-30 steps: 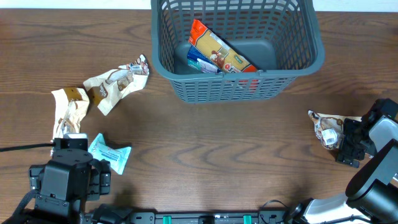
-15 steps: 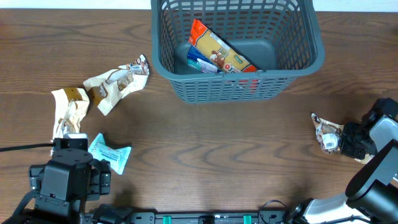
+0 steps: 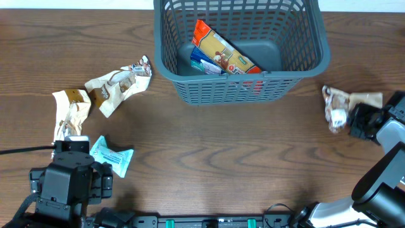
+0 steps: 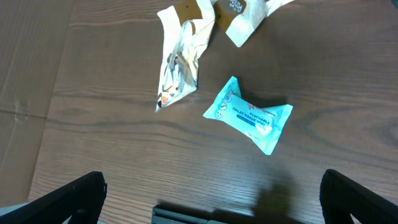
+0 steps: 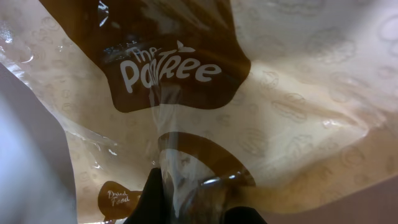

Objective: Pack container
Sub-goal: 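Carry the wrapper into the basket with the right gripper, then release the wrapper and retract the right gripper to the right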

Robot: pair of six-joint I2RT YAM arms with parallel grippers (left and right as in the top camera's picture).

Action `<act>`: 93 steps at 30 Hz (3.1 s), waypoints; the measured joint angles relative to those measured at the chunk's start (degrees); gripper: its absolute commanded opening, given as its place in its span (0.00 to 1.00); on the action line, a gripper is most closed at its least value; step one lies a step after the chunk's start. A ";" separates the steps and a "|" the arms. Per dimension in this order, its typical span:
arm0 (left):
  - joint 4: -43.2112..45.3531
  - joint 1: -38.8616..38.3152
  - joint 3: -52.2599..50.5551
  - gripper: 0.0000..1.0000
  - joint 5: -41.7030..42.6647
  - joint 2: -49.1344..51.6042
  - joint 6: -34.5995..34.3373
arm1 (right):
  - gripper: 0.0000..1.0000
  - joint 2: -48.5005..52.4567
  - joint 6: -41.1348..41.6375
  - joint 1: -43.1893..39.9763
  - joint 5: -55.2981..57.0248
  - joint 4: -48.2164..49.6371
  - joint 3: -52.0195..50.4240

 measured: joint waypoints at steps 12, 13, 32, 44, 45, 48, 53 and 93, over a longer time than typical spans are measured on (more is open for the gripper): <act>0.00 0.00 0.00 0.99 0.00 0.00 0.00 | 0.01 -12.92 3.93 0.00 -15.06 14.56 11.43; -0.02 0.00 0.00 0.98 0.00 0.00 -0.02 | 0.01 -14.56 4.52 0.00 -16.00 16.63 13.05; 0.00 -0.02 0.00 0.99 0.00 0.00 0.00 | 0.01 -20.20 -1.97 20.35 -18.08 25.66 25.99; -0.02 0.00 0.00 0.98 -0.02 0.00 0.00 | 0.01 -17.29 -21.35 32.87 -16.31 16.41 26.01; 0.00 0.00 0.00 0.99 -0.02 0.00 -0.02 | 0.01 -16.79 -22.80 33.38 -16.24 15.50 26.01; -0.02 0.00 0.00 0.99 -0.02 0.00 0.00 | 0.01 -14.69 -26.60 35.15 -16.04 14.08 26.01; 0.00 0.00 0.00 0.99 -0.02 0.00 0.00 | 0.01 -10.88 -30.93 38.25 -15.56 14.10 26.01; 0.00 0.00 0.00 0.99 0.00 0.00 0.00 | 0.56 -3.04 -42.82 40.19 -4.94 0.46 26.01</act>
